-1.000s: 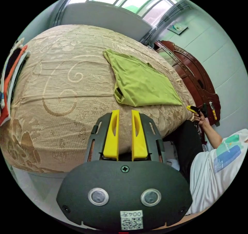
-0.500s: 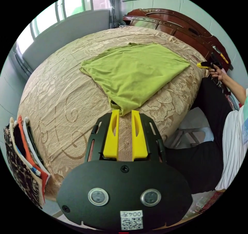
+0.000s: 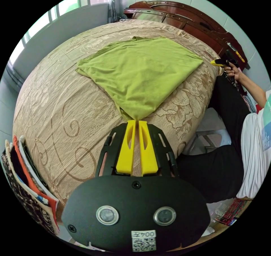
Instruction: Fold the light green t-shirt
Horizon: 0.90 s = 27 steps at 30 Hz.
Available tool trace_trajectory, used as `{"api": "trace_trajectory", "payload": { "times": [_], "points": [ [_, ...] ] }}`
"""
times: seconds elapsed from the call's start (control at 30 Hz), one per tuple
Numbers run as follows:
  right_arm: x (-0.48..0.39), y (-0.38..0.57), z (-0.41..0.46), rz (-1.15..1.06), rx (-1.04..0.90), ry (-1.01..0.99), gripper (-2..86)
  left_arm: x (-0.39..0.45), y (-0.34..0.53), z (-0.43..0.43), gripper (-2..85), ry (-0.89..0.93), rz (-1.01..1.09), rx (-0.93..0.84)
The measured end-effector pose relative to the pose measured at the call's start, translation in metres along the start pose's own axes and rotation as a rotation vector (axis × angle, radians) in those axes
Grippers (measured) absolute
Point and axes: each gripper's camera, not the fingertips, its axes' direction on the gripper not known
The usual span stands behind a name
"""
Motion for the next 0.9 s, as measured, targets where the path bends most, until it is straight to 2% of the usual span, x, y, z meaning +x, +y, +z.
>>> {"api": "trace_trajectory", "payload": {
  "times": [0.2,0.27,0.33,0.5,0.77,0.9],
  "points": [
    [-0.018,-0.004,0.005,-0.053,-0.011,0.084,6.4,-0.037,0.027,-0.022,0.8,0.167,-0.138,0.078],
    [-0.031,-0.006,0.008,-0.133,-0.028,0.161,8.1,-0.037,0.028,-0.022,0.6,0.16,-0.152,0.061],
    [-0.051,-0.009,0.017,-0.295,-0.066,0.326,10.4,-0.036,0.029,-0.026,0.7,0.163,-0.156,0.063],
    [-0.077,-0.02,0.041,-0.532,-0.159,0.563,11.5,-0.045,0.038,-0.048,2.0,0.243,-0.228,0.168],
    [-0.077,-0.048,0.061,-0.619,-0.167,0.508,9.3,-0.064,0.038,-0.072,4.7,0.263,-0.31,0.155],
    [-0.069,-0.055,0.069,-0.628,-0.168,0.434,1.0,-0.073,0.038,-0.083,4.2,0.249,-0.341,0.139]
  ]
}}
